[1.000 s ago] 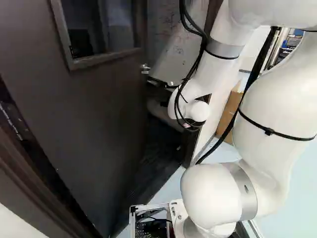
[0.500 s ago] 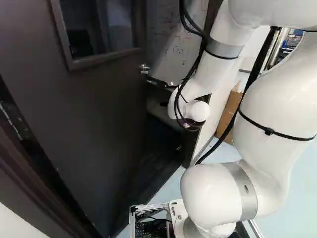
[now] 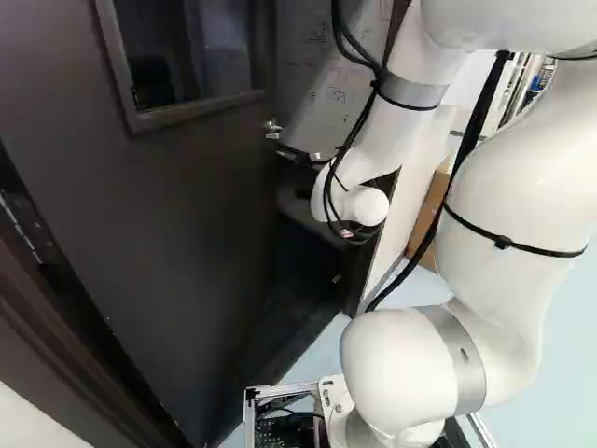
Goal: Open the door and move inside
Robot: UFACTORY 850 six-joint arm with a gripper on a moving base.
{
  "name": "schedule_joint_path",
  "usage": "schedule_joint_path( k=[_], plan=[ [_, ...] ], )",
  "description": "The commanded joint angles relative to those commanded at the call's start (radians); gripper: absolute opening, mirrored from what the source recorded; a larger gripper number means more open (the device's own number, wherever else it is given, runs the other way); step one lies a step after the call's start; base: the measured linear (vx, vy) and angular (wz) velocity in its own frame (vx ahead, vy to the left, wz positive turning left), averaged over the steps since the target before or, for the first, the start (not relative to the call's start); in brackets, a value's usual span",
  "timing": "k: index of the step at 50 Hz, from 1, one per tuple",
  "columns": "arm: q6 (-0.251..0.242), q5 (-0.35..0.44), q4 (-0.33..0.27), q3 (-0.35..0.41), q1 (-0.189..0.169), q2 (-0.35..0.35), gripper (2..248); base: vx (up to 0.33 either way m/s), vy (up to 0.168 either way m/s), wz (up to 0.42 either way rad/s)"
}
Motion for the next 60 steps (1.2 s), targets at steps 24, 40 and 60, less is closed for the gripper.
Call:
schedule_joint_path(
  k=[24,40,60],
  plan=[
    [0.0,0.0,0.0,-0.021,0.055,-0.02,247,0.0,0.0,0.0],
    [0.0,0.0,0.0,-0.032,0.093,-0.03,247,0.0,0.0,0.0],
    [0.0,0.0,0.0,-0.057,0.145,-0.052,247,0.0,0.0,0.0]
  ],
)
